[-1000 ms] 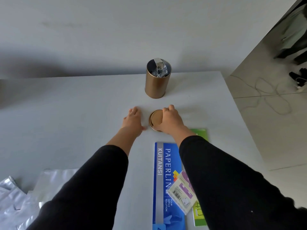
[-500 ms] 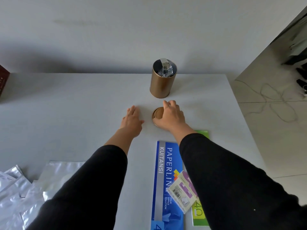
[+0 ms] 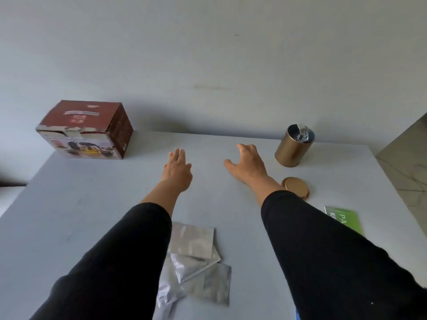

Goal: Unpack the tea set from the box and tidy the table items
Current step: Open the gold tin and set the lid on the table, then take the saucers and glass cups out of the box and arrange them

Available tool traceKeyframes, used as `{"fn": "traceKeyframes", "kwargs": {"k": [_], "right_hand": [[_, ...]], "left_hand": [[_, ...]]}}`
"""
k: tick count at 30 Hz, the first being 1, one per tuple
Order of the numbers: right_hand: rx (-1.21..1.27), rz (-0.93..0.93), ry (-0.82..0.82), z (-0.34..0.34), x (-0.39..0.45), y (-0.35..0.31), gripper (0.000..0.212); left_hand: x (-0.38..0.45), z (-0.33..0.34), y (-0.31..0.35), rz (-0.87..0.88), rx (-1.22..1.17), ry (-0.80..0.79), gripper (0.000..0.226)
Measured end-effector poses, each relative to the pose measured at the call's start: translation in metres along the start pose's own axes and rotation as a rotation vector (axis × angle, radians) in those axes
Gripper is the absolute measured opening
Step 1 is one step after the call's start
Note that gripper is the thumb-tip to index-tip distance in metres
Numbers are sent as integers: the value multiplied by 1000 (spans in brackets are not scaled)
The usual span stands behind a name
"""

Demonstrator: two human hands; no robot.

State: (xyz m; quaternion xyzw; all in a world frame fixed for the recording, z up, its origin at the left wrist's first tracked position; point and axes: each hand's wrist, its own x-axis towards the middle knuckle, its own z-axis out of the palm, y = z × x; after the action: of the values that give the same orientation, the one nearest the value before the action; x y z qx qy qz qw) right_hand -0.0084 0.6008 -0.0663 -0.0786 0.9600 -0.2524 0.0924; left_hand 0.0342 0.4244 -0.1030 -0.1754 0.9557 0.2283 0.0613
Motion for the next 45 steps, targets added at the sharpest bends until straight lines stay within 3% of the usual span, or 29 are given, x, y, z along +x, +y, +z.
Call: {"fn": "traceKeyframes", "kwargs": {"k": [9,16,21,29,35,39,42,45], "right_hand": [[66,-76,-21,72,-27,-155,68],[70,-133,-82,113,0,-231,71],[157,-117,-113,143,35,-276,68],[330,83,-134,190,73,-316,78],[563,257,-64,203,94,-329,52],[660,301,8,208,97,-324,50],[652,298,45,204,98,-319,46],[643,386,166,228,100,-349,44]], "left_hand": [[-11,-99,-148,-41,-39,108,55],[11,-150,-224,-116,-93,190,48],[40,-170,-265,-241,-153,194,59],[106,-189,-315,-299,-303,214,62],[140,-199,-326,-371,-468,198,62],[139,-188,-321,-370,-610,153,64],[139,-183,-314,-328,-641,209,56],[163,-185,-347,-263,-619,102,52]]}}
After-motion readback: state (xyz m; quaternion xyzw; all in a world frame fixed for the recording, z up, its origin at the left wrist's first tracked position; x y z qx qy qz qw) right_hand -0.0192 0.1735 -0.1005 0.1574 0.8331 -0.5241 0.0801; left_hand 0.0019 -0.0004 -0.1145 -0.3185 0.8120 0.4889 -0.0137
